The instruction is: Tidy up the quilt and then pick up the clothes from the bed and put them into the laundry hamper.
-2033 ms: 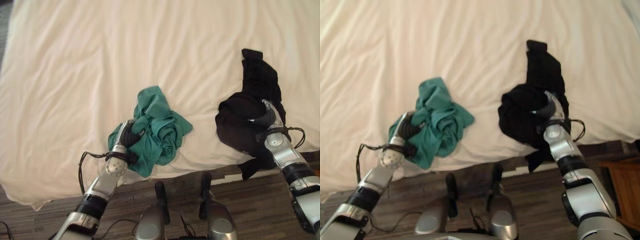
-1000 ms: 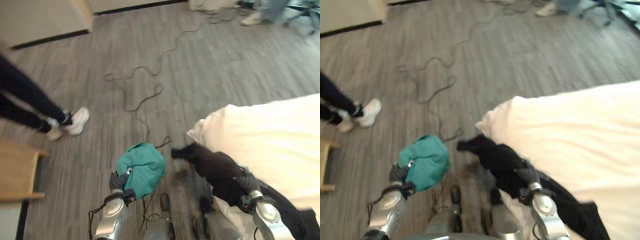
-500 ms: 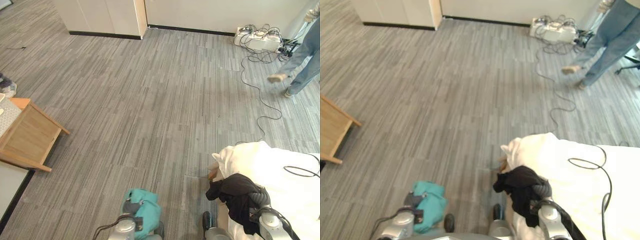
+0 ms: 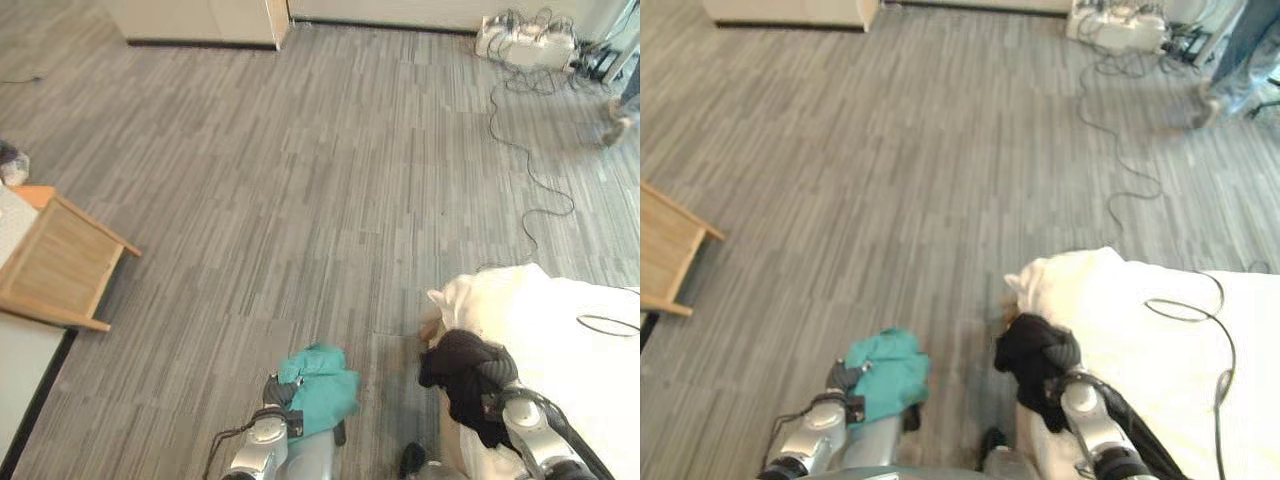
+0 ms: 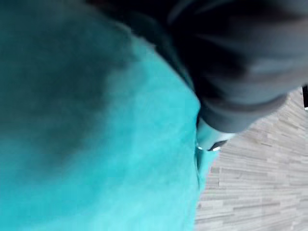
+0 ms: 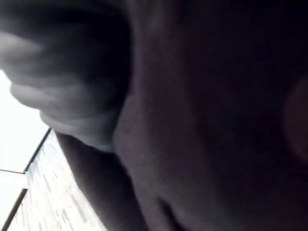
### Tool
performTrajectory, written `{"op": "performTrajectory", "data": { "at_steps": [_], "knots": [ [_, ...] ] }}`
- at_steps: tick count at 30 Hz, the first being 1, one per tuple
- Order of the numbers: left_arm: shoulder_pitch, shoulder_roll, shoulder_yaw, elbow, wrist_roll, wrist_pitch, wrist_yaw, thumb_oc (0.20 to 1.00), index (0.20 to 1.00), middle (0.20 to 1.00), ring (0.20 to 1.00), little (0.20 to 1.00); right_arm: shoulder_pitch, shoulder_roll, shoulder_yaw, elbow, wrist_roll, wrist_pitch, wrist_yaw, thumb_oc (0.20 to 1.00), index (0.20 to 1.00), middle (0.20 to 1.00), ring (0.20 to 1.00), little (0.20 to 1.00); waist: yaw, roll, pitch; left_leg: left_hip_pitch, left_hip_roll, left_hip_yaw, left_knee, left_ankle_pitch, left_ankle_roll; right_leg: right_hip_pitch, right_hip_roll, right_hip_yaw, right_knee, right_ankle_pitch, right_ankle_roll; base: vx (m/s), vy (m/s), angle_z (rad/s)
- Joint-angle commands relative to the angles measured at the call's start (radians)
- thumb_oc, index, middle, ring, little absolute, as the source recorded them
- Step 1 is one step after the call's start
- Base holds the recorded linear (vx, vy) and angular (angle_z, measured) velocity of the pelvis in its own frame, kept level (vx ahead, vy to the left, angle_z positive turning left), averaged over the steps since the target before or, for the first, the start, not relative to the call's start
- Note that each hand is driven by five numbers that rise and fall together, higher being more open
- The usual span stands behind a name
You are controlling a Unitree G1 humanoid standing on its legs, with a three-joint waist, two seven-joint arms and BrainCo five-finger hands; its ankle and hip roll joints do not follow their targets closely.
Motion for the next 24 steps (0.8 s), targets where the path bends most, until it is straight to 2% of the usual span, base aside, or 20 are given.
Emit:
{"op": "performTrajectory", "data": {
  "at_steps": [1,2,3,4,5,7,8,9,10,11,13,15,16,17,18,19,21,22,23,24],
  "knots": [
    [0.017,0.030,-0.020,-0.027,0.024,-0.011,0.019,0.200,0.200,0.200,0.200,0.200,-0.066,0.028,-0.012,0.085,-0.033,0.031,0.015,0.200,0.200,0.200,0.200,0.200,0.061,-0.071,0.000,0.097,-0.069,-0.009,-0.138,0.152,0.062,0.203,-0.077,0.023,0.054,0.258,0.206,0.70,0.193,1.14],
    [0.010,0.039,-0.028,-0.029,0.024,-0.013,0.028,0.200,0.200,0.200,0.200,0.200,-0.084,0.023,-0.008,0.072,-0.035,0.024,0.012,0.200,0.200,0.200,0.200,0.200,0.031,-0.049,0.015,0.206,-0.070,-0.032,-0.178,0.122,0.082,0.106,-0.109,-0.004,0.279,0.399,0.225,0.38,0.095,1.19],
    [0.009,0.039,-0.027,-0.029,0.024,-0.013,0.028,0.200,0.200,0.200,0.200,0.200,-0.084,0.022,-0.008,0.073,-0.035,0.024,0.012,0.200,0.200,0.200,0.200,0.200,0.032,-0.045,0.014,0.204,-0.066,-0.032,-0.178,0.123,0.082,0.105,-0.105,-0.003,0.276,0.404,0.224,0.89,0.151,1.19],
    [-0.011,0.054,-0.039,-0.025,0.031,-0.016,0.035,0.200,0.200,0.200,0.200,0.200,-0.120,0.020,0.000,0.082,-0.039,0.023,0.010,0.200,0.200,0.200,0.200,0.200,-0.007,0.000,0.027,0.297,-0.047,-0.089,-0.213,0.086,0.093,-0.029,-0.076,-0.016,0.403,0.335,0.181,0.49,0.057,1.06],
    [-0.012,0.053,-0.038,-0.025,0.031,-0.016,0.035,0.200,0.200,0.200,0.200,0.200,-0.121,0.019,0.001,0.083,-0.039,0.023,0.010,0.200,0.200,0.200,0.200,0.200,-0.008,0.002,0.026,0.293,-0.044,-0.091,-0.213,0.087,0.092,-0.032,-0.074,-0.018,0.403,0.337,0.179,0.77,0.033,0.96],
    [-0.023,0.052,-0.047,-0.032,0.035,-0.023,0.036,0.200,0.200,0.200,0.200,0.200,-0.125,0.018,0.002,0.079,-0.036,0.019,0.016,0.200,0.200,0.200,0.200,0.200,-0.063,0.019,0.045,0.369,-0.038,-0.153,-0.220,0.050,0.080,-0.151,-0.029,-0.032,0.360,0.249,0.157,0.42,-0.043,0.88],
    [-0.023,0.052,-0.047,-0.032,0.035,-0.023,0.036,0.200,0.200,0.200,0.200,0.200,-0.125,0.017,0.002,0.079,-0.036,0.019,0.016,0.200,0.200,0.200,0.200,0.200,-0.065,0.021,0.044,0.367,-0.035,-0.154,-0.220,0.052,0.079,-0.151,-0.026,-0.035,0.355,0.253,0.156,0.48,-0.161,0.88],
    [-0.031,0.050,-0.053,-0.038,0.042,-0.028,0.033,0.200,0.200,0.200,0.200,0.200,-0.124,0.014,0.002,0.073,-0.031,0.015,0.014,0.200,0.200,0.200,0.200,0.200,-0.102,0.020,0.053,0.405,-0.038,-0.206,-0.220,0.018,0.058,-0.207,0.003,-0.041,0.206,0.214,0.138,0.77,-0.400,1.05],
    [-0.038,0.050,-0.051,-0.033,0.054,-0.029,0.032,0.200,0.200,0.200,0.200,0.200,-0.128,0.008,-0.012,0.080,-0.019,0.019,0.013,0.200,0.200,0.200,0.200,0.200,-0.131,0.002,0.048,0.453,-0.039,-0.253,-0.220,-0.028,0.032,-0.262,-0.040,-0.007,-0.077,0.250,0.132,0.80,-0.400,1.29],
    [-0.037,0.050,-0.051,-0.033,0.055,-0.029,0.032,0.200,0.200,0.200,0.200,0.200,-0.127,0.008,-0.012,0.080,-0.019,0.019,0.013,0.200,0.200,0.200,0.200,0.200,-0.136,0.010,0.048,0.459,-0.030,-0.258,-0.220,-0.035,0.030,-0.245,-0.032,-0.016,-0.097,0.255,0.132,0.71,-0.383,1.40],
    [-0.051,0.045,-0.038,-0.002,0.071,-0.034,0.036,0.200,0.200,0.200,0.200,0.200,-0.118,0.010,-0.027,0.107,-0.007,0.030,0.020,0.200,0.200,0.200,0.200,0.200,-0.166,0.017,0.046,0.514,0.000,-0.310,-0.220,-0.091,0.002,-0.322,-0.096,0.052,-0.268,0.331,0.160,0.62,-0.347,0.96],
    [-0.042,0.036,-0.025,0.011,0.068,-0.043,0.031,0.200,0.200,0.200,0.200,0.200,-0.107,0.018,-0.024,0.129,-0.014,0.038,0.032,0.200,0.200,0.200,0.200,0.200,-0.182,0.038,0.040,0.569,0.041,-0.325,-0.220,-0.134,-0.012,-0.352,-0.118,0.052,-0.291,0.353,0.182,0.66,-0.372,1.10],
    [-0.037,0.036,-0.011,0.032,0.059,-0.049,0.026,0.200,0.200,0.200,0.200,0.200,-0.094,0.022,-0.016,0.143,-0.029,0.040,0.043,0.200,0.200,0.200,0.200,0.200,-0.176,0.025,0.021,0.603,0.048,-0.337,-0.220,-0.154,-0.025,-0.335,-0.123,0.044,-0.289,0.359,0.185,0.79,-0.504,0.96],
    [0.000,0.024,0.007,0.025,0.029,-0.054,0.021,0.200,0.200,0.200,0.200,0.200,-0.078,0.025,0.001,0.157,-0.066,0.046,0.058,0.200,0.200,0.200,0.200,0.200,-0.169,0.019,0.014,0.613,0.067,-0.344,-0.096,-0.128,-0.043,-0.297,-0.126,0.032,-0.247,0.390,0.171,0.56,-0.381,0.43],
    [0.001,0.024,0.007,0.024,0.029,-0.054,0.021,0.200,0.200,0.200,0.200,0.200,-0.077,0.025,0.001,0.157,-0.066,0.046,0.058,0.200,0.200,0.200,0.200,0.200,-0.170,0.021,0.014,0.611,0.069,-0.345,-0.092,-0.131,-0.043,-0.295,-0.125,0.030,-0.248,0.389,0.171,0.48,-0.395,0.47],
    [0.012,0.015,0.009,0.030,0.019,-0.055,0.018,0.200,0.200,0.200,0.200,0.200,-0.083,0.028,0.007,0.166,-0.062,0.037,0.059,0.200,0.200,0.200,0.200,0.200,-0.167,0.024,0.014,0.567,0.081,-0.355,0.073,-0.046,-0.051,-0.269,-0.115,0.039,-0.235,0.394,0.148,0.27,-0.324,0.64],
    [0.027,0.013,0.024,0.018,-0.019,-0.051,0.006,0.200,0.200,0.200,0.200,0.200,-0.098,0.021,0.025,0.159,-0.080,0.047,0.064,0.200,0.200,0.200,0.200,0.200,-0.122,-0.003,0.053,0.369,0.055,-0.343,0.453,0.099,-0.030,-0.165,-0.107,0.032,-0.239,0.376,0.083,0.42,-0.576,0.50],
    [0.030,0.018,0.036,0.000,-0.049,-0.053,0.013,0.200,0.200,0.200,0.200,0.200,-0.111,0.005,0.038,0.125,-0.088,0.048,0.057,0.200,0.200,0.200,0.200,0.200,-0.079,-0.032,0.084,0.243,0.014,-0.297,0.669,0.071,-0.002,-0.066,-0.098,0.020,-0.282,0.354,0.046,0.31,-0.479,-0.15],
    [0.029,0.019,0.036,0.000,-0.049,-0.052,0.013,0.200,0.200,0.200,0.200,0.200,-0.112,0.006,0.038,0.125,-0.088,0.049,0.057,0.200,0.200,0.200,0.200,0.200,-0.081,-0.036,0.083,0.239,0.009,-0.298,0.668,0.075,-0.001,-0.068,-0.102,0.018,-0.282,0.356,0.047,0.37,-0.397,-0.61],
    [0.027,0.020,0.033,0.004,-0.045,-0.049,0.012,0.200,0.200,0.200,0.200,0.200,-0.128,0.002,0.047,0.126,-0.091,0.054,0.060,0.200,0.200,0.200,0.200,0.200,-0.054,-0.039,0.089,0.186,-0.021,-0.264,0.678,0.035,0.002,-0.025,-0.087,0.018,-0.300,0.334,0.040,0.31,-0.159,-0.58]
  ]
}}
